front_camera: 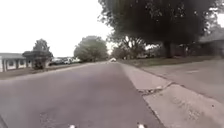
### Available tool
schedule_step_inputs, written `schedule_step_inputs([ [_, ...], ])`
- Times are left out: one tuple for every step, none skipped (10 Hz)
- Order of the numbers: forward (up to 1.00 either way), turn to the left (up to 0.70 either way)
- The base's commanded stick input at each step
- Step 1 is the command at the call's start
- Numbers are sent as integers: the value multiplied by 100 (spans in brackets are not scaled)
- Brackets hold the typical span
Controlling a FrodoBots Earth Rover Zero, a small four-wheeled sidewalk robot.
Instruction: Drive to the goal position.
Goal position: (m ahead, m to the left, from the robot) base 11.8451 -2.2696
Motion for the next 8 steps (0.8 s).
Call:
schedule_step_inputs([
  [100, 0],
  [100, 0],
  [100, 0],
  [100, 0],
  [100, 0],
  [100, 0],
  [100, 0],
  [100, 0],
])
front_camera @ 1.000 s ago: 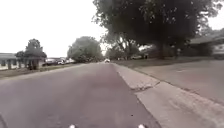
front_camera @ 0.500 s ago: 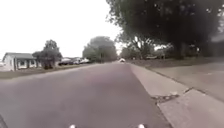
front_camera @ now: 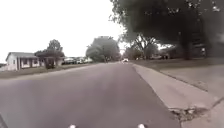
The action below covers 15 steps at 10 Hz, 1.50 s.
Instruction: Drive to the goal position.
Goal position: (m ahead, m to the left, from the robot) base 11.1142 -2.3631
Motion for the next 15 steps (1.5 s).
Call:
schedule_step_inputs([
  [100, 0],
  [100, 0],
  [100, 0],
  [100, 0],
  [100, 0],
  [100, 0],
  [100, 0],
  [100, 0],
  [100, 0],
  [100, 0],
  [100, 0],
  [100, 0],
  [100, 0],
  [100, -6],
  [100, -23],
])
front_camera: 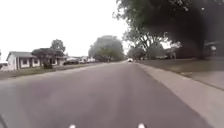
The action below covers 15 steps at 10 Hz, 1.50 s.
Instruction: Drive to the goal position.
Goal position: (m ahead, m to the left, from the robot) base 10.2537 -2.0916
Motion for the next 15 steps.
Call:
schedule_step_inputs([
  [100, -33],
  [100, -33],
  [100, -5],
  [100, 0],
  [100, 0],
  [100, 0],
  [100, 0],
  [100, 0],
  [100, 0],
  [100, 0],
  [100, 0],
  [100, 0],
  [100, 0],
  [100, 0],
  [100, 0],
])
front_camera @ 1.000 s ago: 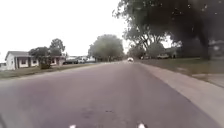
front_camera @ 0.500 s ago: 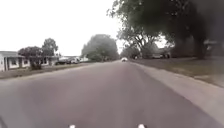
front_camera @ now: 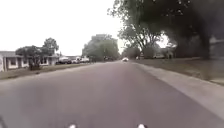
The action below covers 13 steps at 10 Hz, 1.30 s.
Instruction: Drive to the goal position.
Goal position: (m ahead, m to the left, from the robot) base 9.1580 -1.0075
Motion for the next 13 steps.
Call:
schedule_step_inputs([
  [100, 0],
  [100, 0],
  [100, 0],
  [100, 0],
  [100, 0],
  [100, 0],
  [100, 0],
  [100, 0],
  [100, 0],
  [100, -2],
  [100, -4],
  [100, -26],
  [100, -39],
])
